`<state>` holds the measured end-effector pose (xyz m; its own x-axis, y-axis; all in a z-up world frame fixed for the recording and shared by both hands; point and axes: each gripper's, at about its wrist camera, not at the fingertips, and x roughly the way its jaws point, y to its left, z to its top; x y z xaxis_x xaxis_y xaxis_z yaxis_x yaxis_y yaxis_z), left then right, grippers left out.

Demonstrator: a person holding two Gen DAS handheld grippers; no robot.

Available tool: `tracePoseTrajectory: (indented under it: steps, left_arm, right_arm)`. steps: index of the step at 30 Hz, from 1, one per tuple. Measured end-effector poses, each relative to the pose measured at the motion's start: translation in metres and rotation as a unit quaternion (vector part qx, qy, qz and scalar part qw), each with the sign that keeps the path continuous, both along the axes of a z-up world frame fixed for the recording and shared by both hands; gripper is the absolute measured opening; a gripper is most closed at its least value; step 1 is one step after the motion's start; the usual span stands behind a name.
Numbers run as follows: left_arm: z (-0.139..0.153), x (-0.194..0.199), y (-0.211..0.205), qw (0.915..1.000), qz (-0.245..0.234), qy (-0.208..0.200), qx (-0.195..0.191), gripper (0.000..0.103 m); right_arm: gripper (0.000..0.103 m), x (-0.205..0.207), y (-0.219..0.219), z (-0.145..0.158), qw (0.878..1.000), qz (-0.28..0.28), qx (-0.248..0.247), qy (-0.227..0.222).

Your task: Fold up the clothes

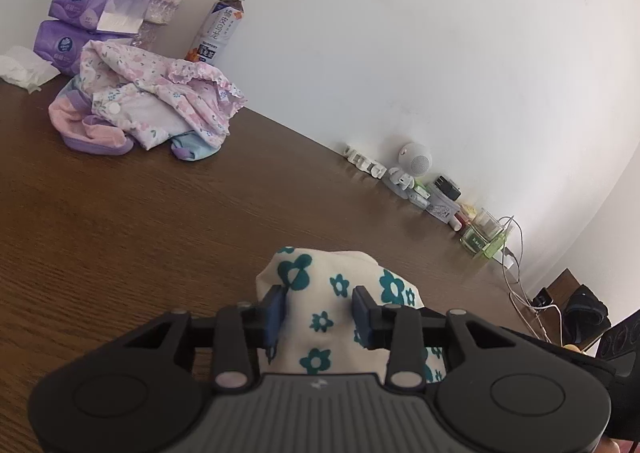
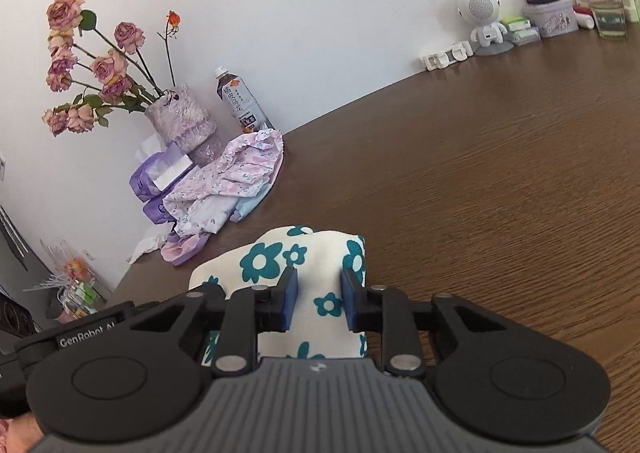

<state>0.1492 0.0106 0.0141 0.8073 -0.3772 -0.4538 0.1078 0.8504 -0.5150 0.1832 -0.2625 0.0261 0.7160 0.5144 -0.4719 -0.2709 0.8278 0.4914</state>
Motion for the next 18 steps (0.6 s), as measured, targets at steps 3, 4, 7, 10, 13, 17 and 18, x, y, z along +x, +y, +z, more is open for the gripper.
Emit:
tracePoseTrajectory:
  steps: [3,4,7,10,13,17,18]
  left_arm:
    - [0.004,0.002,0.004,0.9998,0.017,-0.008,0.001,0.061]
    - [0.005,0.005,0.005,0.9998,0.021,-0.005,0.001,0.06]
    - [0.001,0.014,0.005,0.9998,0.014,0.003,-0.012,0.042]
    - [-0.003,0.019,0.004,0.9996,0.003,0.014,-0.025,0.023]
    - [-0.001,0.014,0.007,0.9993,0.005,0.01,-0.035,0.036]
    - [0.01,-0.016,0.015,0.9992,0.0,-0.009,-0.04,0.07]
    - [0.012,-0.024,0.015,0.9995,-0.008,-0.012,-0.028,0.07]
  right_arm:
    - [0.037,0.003,-0.007,0.005,1.0,-0.001,0.019,-0.004]
    - [0.039,0.006,-0.01,0.006,1.0,-0.004,0.031,-0.002]
    - [0.039,0.018,-0.013,0.004,0.999,-0.015,0.046,0.015]
    - [0.023,0.028,-0.007,-0.005,0.998,-0.011,0.054,0.038]
    - [0.023,0.024,-0.004,-0.005,0.999,-0.012,0.042,0.026]
    - [0.048,0.003,-0.017,0.002,0.998,-0.005,0.054,0.01]
    - [0.048,-0.006,-0.02,0.004,0.999,0.001,0.049,0.004]
